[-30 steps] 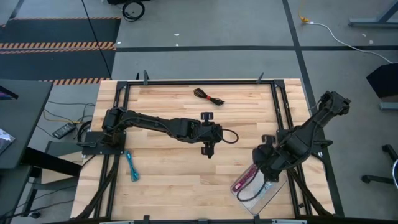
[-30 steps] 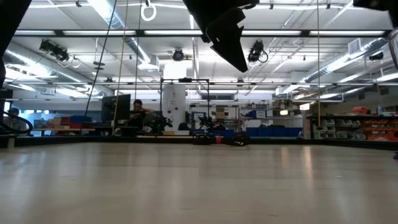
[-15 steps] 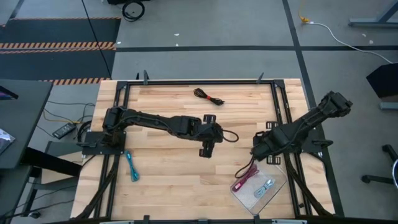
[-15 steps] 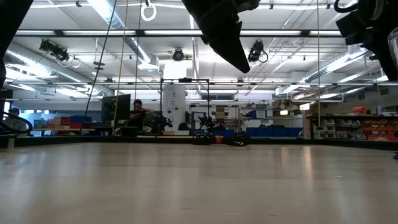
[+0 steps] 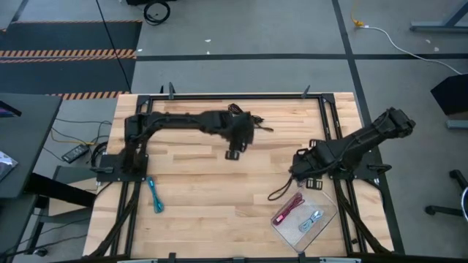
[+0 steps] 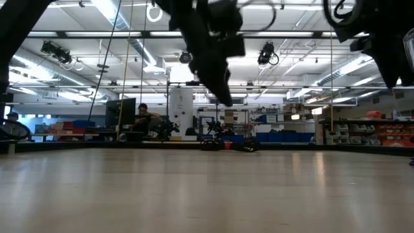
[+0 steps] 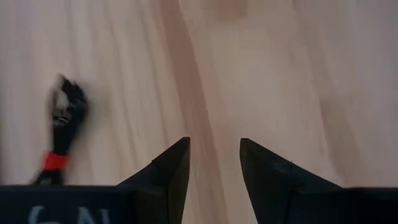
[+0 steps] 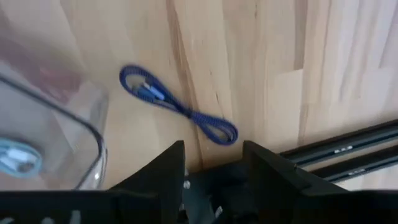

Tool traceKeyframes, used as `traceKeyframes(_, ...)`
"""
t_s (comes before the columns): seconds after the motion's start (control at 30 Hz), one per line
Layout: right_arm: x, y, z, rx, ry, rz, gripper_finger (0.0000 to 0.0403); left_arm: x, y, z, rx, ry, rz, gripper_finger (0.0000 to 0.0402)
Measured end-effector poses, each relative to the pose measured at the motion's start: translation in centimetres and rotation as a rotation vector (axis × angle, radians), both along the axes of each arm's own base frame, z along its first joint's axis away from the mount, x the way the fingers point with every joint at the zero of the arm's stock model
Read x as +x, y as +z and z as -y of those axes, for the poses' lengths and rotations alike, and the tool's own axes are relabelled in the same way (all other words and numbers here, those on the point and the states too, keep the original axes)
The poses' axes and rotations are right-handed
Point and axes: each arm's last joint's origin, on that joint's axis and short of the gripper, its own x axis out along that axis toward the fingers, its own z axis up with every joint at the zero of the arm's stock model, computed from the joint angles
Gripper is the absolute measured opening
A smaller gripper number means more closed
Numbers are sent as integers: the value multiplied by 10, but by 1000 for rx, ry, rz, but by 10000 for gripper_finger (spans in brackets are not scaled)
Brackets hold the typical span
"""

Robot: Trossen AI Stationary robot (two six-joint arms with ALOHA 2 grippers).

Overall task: Pick and place USB-C Cables
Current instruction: Put the dark blue USB cable into the transparent bin

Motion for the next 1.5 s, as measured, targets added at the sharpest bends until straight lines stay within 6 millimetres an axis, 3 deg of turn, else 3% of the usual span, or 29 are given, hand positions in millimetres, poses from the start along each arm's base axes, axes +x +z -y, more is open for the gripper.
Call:
traceKeyframes(0.17, 7, -1, 10, 27, -6, 24, 169, -18, -30, -46, -60, 89, -1, 148)
traceKeyframes(0.27, 8, -2, 18, 73, -9, -13, 168, -24, -35, -61, -94, 131, 3, 144)
traceKeyframes(0.57, 5, -22, 54, 169, -256, -88, 168, -25, -32, -78, -81, 80, 76, 142)
traceKeyframes(0.7, -1, -33, 61, 248, -294, -145, 168, -27, -33, -80, -65, 63, 67, 141)
traceKeyframes(0.87, -10, -53, 68, 335, -492, -193, 168, -27, -33, -79, -64, 51, 60, 140)
traceKeyframes(1.03, -17, -68, 65, 374, -293, -209, 168, -26, -33, -77, -59, 32, 58, 134)
traceKeyframes(1.33, -10, -74, 51, 335, 129, -131, 167, -25, -33, -73, -80, -3, 66, 128)
traceKeyframes(1.5, -10, -74, 48, 310, 160, -128, 167, -24, -33, -71, -82, -7, 65, 128)
